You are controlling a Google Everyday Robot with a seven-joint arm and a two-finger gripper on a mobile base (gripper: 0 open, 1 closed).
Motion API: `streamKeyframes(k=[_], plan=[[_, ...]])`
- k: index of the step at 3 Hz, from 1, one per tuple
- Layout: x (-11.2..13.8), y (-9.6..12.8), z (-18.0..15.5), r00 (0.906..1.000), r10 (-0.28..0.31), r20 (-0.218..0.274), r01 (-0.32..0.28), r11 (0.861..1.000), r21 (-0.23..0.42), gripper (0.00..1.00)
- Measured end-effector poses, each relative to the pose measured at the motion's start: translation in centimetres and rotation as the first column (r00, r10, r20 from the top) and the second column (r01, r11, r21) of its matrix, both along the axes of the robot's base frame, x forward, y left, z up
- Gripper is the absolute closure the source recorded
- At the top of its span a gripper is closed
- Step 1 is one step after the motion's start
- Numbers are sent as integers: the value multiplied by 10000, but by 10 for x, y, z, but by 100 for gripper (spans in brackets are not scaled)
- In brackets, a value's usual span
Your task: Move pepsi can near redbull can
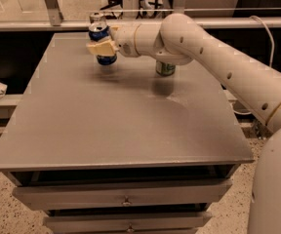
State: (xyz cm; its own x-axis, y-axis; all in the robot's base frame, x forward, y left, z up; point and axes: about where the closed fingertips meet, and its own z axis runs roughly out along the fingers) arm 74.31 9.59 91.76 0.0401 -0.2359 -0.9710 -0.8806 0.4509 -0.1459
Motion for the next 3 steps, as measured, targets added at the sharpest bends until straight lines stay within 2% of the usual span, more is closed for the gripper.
streamKeyframes(k=[2, 3], plan=[[30, -9, -13, 9950, -938, -335, 965, 9913, 890, 100], [38, -11, -16, 9911, -1243, -481, 1293, 9845, 1188, 88]])
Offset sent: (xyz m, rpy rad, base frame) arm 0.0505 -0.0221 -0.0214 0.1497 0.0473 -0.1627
